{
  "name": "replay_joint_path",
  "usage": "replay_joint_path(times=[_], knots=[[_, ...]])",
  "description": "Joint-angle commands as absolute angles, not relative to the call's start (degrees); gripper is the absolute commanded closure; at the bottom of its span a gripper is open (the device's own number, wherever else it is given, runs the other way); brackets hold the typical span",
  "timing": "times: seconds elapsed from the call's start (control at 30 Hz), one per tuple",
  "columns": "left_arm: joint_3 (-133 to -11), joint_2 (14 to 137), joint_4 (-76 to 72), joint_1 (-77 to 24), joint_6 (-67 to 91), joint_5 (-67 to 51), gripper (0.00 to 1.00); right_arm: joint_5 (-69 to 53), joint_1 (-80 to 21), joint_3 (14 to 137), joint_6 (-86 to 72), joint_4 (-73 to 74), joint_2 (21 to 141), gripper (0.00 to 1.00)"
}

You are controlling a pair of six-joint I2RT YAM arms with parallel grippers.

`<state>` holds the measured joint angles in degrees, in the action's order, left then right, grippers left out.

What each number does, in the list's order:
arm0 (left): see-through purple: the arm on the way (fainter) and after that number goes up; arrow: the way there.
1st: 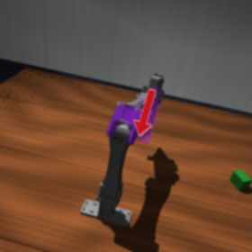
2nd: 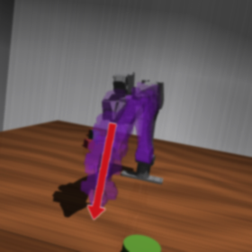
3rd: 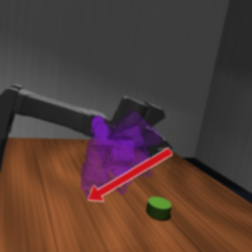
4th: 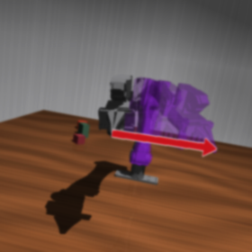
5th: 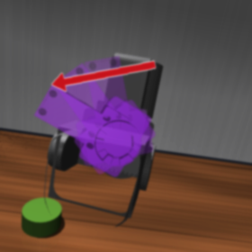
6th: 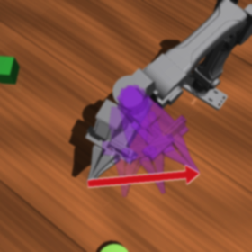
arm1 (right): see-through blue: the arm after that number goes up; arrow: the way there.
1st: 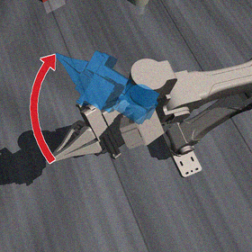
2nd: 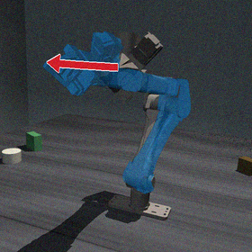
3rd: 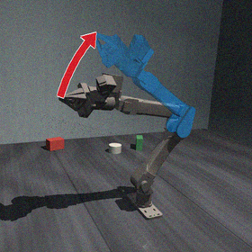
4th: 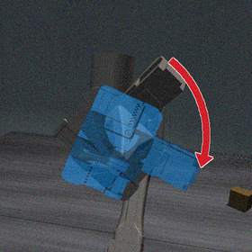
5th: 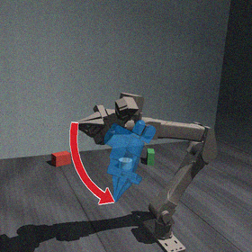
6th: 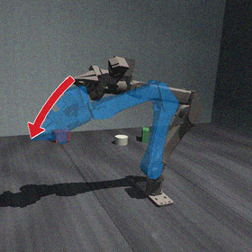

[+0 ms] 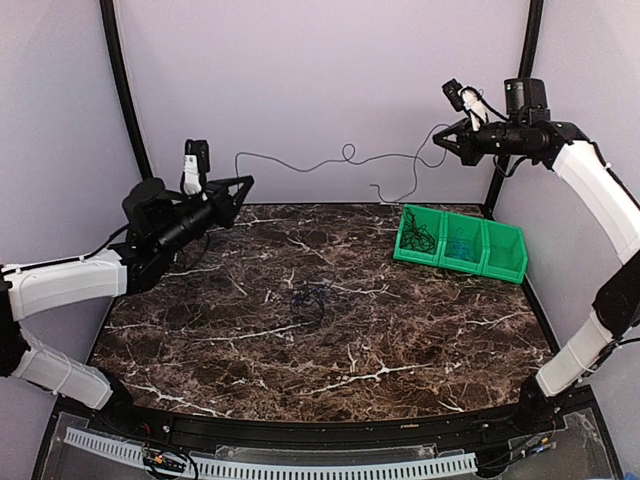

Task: Untangle the cables

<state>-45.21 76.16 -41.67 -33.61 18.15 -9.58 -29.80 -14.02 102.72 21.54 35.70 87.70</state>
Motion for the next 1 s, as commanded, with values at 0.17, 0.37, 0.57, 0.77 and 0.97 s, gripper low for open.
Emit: replay_joint_path(times=[0.17, 0.37, 0.57, 0.77, 0.97], knots=[[-57.97, 58.82, -20.03, -32.00, -0.03, 14.77, 1.00, -23.88, -7.26, 87.59, 16.01, 22.10, 86.40, 1.00], [-59.22, 53.46, -15.90, -31.88, -8.08, 25.81, 1.00, -21.69, -6.37, 83.84, 15.72, 20.17, 86.90, 1.00], [-58.76, 50.97, -15.98, -31.82, -12.43, 31.05, 1.00, -19.24, -5.19, 82.30, 14.60, 19.40, 88.22, 1.00], [-63.24, 52.80, -8.91, -31.82, -12.29, 26.95, 1.00, -20.76, -4.18, 83.78, 14.24, 22.52, 91.54, 0.71], [-66.01, 57.39, -1.98, -31.82, -6.90, 15.74, 1.00, -32.34, -4.13, 84.82, 16.25, 24.86, 91.55, 0.61]])
